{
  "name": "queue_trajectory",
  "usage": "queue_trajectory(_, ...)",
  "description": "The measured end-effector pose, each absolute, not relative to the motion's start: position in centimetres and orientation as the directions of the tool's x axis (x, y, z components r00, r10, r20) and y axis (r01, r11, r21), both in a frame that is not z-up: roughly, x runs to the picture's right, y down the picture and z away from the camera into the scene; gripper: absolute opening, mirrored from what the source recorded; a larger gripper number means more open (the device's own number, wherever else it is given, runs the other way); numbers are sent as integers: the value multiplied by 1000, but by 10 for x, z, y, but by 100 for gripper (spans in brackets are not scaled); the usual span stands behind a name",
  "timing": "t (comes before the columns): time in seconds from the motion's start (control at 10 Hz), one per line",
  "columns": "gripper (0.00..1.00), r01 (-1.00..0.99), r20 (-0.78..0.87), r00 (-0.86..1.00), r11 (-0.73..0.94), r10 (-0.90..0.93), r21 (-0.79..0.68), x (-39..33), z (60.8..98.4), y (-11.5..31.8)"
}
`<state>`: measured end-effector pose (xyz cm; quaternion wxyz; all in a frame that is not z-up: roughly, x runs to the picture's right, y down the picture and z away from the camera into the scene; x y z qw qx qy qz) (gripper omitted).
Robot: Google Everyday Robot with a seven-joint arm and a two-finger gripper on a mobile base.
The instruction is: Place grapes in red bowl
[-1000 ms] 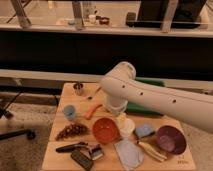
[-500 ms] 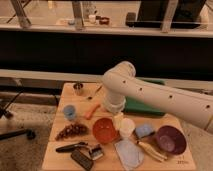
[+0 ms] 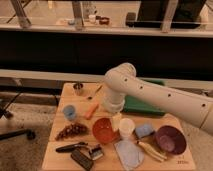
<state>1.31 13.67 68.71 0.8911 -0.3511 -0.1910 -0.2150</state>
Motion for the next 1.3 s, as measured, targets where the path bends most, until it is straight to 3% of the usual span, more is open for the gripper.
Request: queue_trajectory(1.3, 80, 574, 579, 781, 633, -233, -519, -49, 697, 156)
